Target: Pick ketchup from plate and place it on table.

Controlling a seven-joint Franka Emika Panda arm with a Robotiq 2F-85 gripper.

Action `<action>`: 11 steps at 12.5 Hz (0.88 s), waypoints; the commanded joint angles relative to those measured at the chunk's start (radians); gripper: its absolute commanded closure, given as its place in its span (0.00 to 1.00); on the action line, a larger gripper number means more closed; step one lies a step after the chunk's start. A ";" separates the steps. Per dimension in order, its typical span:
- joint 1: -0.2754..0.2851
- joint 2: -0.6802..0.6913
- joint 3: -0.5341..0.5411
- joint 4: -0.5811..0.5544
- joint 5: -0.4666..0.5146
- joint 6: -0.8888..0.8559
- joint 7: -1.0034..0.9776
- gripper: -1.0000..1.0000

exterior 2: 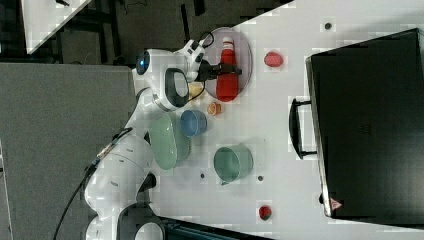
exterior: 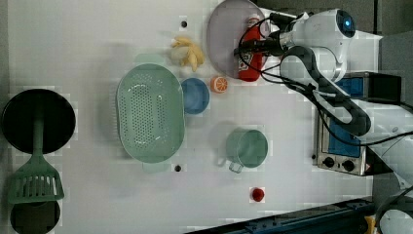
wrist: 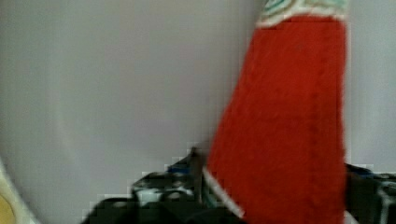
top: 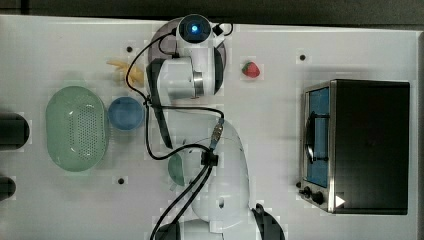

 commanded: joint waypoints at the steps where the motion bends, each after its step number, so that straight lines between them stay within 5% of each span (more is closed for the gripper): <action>1: -0.001 -0.023 0.001 0.020 -0.011 0.017 -0.046 0.43; 6: -0.007 -0.087 0.000 0.023 -0.008 -0.024 -0.043 0.43; 11: -0.033 -0.284 -0.001 0.016 0.061 -0.275 -0.026 0.43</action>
